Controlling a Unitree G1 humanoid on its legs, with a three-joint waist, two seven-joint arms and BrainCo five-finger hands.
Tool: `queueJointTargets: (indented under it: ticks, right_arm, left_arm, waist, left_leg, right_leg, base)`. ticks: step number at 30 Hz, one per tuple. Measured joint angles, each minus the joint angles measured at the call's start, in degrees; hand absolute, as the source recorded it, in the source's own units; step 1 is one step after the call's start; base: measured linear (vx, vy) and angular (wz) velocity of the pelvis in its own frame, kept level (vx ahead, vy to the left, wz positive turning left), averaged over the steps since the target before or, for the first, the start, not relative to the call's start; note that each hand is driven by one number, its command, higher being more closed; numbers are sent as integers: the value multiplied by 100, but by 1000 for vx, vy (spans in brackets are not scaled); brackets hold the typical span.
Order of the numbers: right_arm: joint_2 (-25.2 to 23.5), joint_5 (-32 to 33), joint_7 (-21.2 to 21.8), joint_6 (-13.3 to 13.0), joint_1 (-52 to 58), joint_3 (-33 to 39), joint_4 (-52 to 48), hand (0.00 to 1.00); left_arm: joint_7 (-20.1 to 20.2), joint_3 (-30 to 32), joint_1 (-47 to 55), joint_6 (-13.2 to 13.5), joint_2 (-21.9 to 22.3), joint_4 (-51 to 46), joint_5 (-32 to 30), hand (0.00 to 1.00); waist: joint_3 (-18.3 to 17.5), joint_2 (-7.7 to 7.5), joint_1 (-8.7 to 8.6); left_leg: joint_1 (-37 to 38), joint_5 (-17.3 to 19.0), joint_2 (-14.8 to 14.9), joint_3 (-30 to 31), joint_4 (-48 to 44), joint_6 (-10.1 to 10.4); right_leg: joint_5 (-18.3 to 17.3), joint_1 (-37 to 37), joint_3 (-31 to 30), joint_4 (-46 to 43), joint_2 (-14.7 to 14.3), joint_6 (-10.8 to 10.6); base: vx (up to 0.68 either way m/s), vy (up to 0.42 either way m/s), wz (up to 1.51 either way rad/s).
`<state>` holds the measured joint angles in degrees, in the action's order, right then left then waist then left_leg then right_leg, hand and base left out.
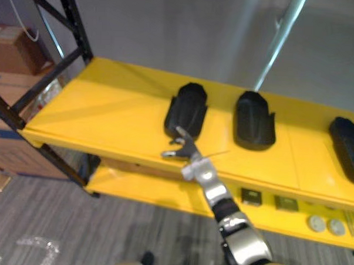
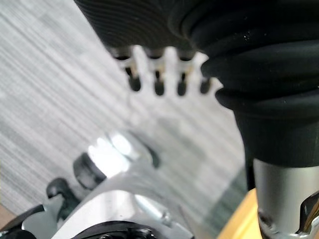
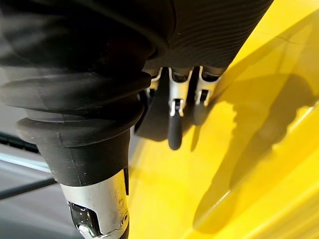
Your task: Walk over and take plastic housings, then place them on the shelf
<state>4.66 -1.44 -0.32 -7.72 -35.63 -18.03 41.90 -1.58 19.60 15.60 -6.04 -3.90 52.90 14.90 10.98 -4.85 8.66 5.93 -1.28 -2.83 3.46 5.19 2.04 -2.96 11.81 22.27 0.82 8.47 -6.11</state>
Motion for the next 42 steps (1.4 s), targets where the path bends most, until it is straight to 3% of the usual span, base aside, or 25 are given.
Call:
queueJointTargets:
  ticks: [18, 31, 34, 39, 40, 42]
  right_arm:
    - [3, -161, -597, -78, -263, 153, 409, 0]
    - [4, -385, -731, -120, -390, 195, 448, 0]
    - [4, -386, -685, -267, -390, 190, 438, 0]
    - [75, -136, -17, -343, -219, 113, -852, 0]
    - [175, 194, 455, -323, -70, 109, -1860, 0]
    - [390, 450, 821, -316, 0, 127, -2680, 0]
  left_arm:
    - [44, -68, 0, 12, -7, -9, -5, 0]
    - [47, -121, 0, 21, -11, -53, -21, 0]
    - [50, -128, -17, 20, -11, -53, -39, 0]
    - [61, -120, -127, 19, -20, -53, -253, 0]
    - [60, -124, -130, 19, -56, -48, -253, 0]
    - [59, -128, -153, 20, -105, -48, -247, 0]
  waist:
    - [32, 38, 25]
    - [155, 60, 14]
    - [158, 64, 6]
    - [155, 60, -45]
    - [133, 28, -163]
    - [99, -26, -251]
  left_leg:
    - [-4, -6, -61, 54, -1, -7]
    - [-2, -6, -58, 36, -1, -6]
    - [-4, -4, -52, -57, -1, -6]
    - [0, 35, -9, -361, -2, -20]
    - [-43, 48, 38, -468, -4, -29]
    - [-98, 52, 76, -590, -6, -26]
  right_leg:
    - [21, 33, 110, 39, 46, -30]
    - [20, 33, 100, 47, 47, -30]
    - [22, 24, 63, 62, 46, -31]
    - [33, -65, -172, 72, 28, -39]
    - [87, -171, -299, 68, -2, 3]
    - [129, -280, -403, 68, -32, 39]
  base:
    - [2, 1, 2]
    - [0, 0, 0]
    - [-1, 1, -5]
    - [-9, 8, -21]
    - [3, 6, -32]
    - [2, 1, -29]
